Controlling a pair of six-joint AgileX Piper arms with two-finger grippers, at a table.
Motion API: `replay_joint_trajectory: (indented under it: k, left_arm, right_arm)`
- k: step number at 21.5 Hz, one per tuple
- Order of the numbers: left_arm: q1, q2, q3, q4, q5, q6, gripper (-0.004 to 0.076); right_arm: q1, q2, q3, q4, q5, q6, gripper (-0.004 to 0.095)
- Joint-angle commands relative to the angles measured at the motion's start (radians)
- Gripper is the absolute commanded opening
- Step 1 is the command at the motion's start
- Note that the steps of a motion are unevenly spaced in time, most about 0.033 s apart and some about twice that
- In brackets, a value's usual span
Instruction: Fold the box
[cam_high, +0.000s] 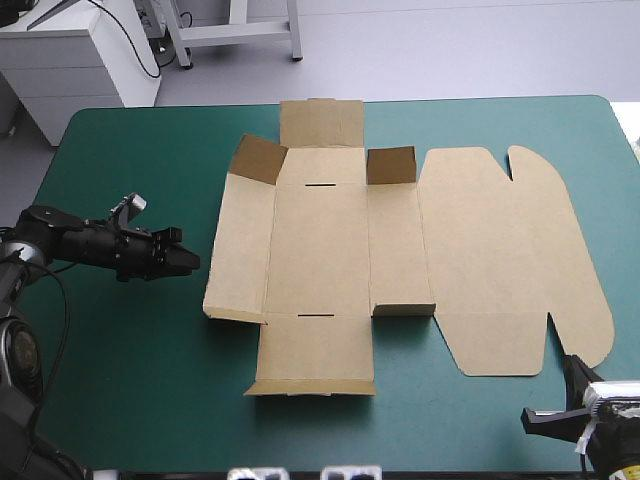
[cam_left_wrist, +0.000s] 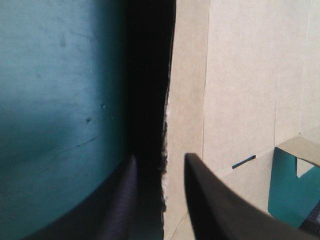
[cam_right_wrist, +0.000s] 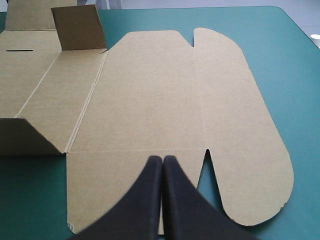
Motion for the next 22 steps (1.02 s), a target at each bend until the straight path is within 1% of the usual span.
replay_joint_trajectory:
  k: [1, 3, 8, 12, 16, 22]
  left_arm:
    - [-0.001, -0.034, -0.029, -0.040, -0.002, 0.002, 0.0535]
    - [-0.001, -0.034, -0.029, -0.040, -0.031, 0.002, 0.0627]
    - [-0.032, -0.034, -0.029, -0.040, -0.031, 0.002, 0.0619]
    - [-0.145, -0.030, -0.029, -0.039, -0.047, 0.002, 0.0619]
    - [-0.217, 0.007, -0.029, -0.042, -0.047, -0.010, 0.0619]
    - [-0.225, 0.057, -0.029, -0.045, -0.011, -0.021, 0.0619]
  right_arm:
    - [0.001, -0.022, -0.030, -0.009, -0.073, 0.000, -0.0014]
    - [0.001, -0.022, -0.030, -0.009, -0.073, 0.000, -0.0014]
    - [0.001, -0.022, -0.030, -0.009, -0.073, 0.000, -0.0014]
    - [0.001, -0.022, -0.030, -0.009, -0.073, 0.000, -0.0014]
    - [0.001, -0.022, -0.030, -0.009, -0.073, 0.000, -0.0014]
    - [0.001, -0.022, -0.030, -0.009, -0.073, 0.000, -0.0014]
